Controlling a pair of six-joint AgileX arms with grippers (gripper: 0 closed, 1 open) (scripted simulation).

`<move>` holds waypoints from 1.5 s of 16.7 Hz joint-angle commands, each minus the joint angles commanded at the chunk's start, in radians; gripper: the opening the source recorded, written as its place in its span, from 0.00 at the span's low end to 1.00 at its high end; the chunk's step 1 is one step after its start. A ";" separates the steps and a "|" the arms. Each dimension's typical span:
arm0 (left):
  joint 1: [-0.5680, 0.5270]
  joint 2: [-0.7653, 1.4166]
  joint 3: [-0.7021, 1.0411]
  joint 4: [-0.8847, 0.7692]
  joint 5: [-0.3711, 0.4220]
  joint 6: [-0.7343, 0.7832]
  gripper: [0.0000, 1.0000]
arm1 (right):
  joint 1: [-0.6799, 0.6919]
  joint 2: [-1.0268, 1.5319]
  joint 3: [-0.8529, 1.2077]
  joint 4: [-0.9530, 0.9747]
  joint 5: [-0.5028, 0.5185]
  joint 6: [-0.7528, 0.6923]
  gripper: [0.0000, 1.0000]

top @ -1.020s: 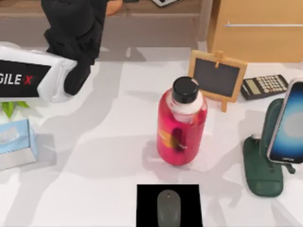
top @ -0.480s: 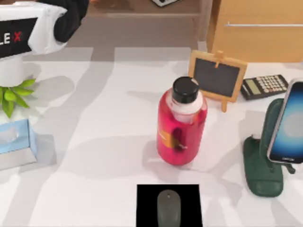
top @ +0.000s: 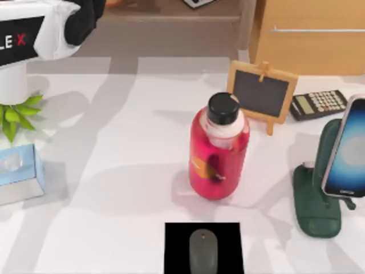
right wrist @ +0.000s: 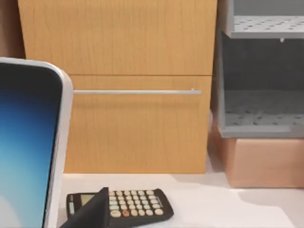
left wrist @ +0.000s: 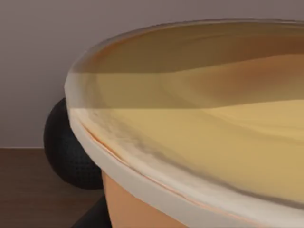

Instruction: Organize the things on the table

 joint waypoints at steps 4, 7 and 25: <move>0.004 0.003 0.004 -0.001 0.001 -0.001 0.00 | 0.000 0.000 0.000 0.000 0.000 0.000 1.00; 0.006 0.005 0.004 -0.002 0.002 -0.002 0.00 | 0.000 0.000 0.000 0.000 0.000 0.000 1.00; 0.006 0.005 0.004 -0.002 0.002 -0.002 1.00 | 0.000 0.000 0.000 0.000 0.000 0.000 1.00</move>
